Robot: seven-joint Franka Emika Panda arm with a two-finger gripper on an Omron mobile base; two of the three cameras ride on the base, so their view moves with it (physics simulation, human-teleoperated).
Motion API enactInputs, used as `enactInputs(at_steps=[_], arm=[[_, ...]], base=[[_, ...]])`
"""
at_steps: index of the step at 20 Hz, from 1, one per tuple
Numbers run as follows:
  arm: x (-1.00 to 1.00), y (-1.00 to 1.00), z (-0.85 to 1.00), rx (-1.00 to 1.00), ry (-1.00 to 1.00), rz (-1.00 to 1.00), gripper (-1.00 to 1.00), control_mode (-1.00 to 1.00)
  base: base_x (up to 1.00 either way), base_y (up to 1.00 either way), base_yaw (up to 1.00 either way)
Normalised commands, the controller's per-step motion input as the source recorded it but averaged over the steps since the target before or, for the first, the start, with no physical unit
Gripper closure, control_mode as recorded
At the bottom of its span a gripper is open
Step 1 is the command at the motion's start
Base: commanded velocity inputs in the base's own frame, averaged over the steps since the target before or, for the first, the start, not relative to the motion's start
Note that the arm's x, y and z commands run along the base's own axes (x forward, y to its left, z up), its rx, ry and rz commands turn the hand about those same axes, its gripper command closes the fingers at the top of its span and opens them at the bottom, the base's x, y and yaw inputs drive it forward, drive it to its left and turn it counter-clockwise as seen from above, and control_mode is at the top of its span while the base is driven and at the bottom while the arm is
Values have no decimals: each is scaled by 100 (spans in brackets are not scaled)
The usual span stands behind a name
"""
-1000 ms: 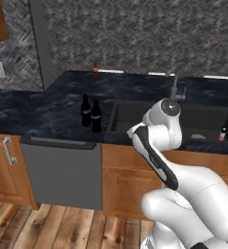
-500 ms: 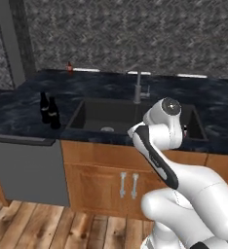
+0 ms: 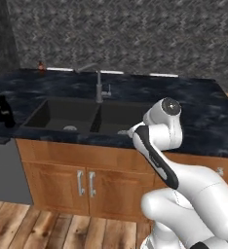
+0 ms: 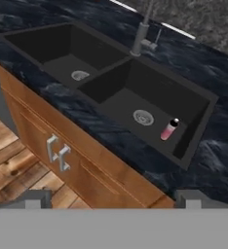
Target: Place the large bottle from the dining counter next to the other large bottle outside the sink, and place the small bottle from the dining counter next to the other small bottle inside the sink.
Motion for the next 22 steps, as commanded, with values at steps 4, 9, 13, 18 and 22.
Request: enactInputs(at_steps=[4, 9, 13, 18, 22], arm=[[0, 0, 0, 0, 0, 0, -100, 100], [0, 0, 0, 0, 0, 0, -100, 100], [0, 0, 0, 0, 0, 0, -100, 100], [0, 0, 0, 0, 0, 0, -100, 100], [0, 0, 0, 0, 0, 0, -100, 100]], base=[[0, -99, 0], [0, -100, 0], [0, -100, 0], [0, -100, 0], [0, -100, 0]])
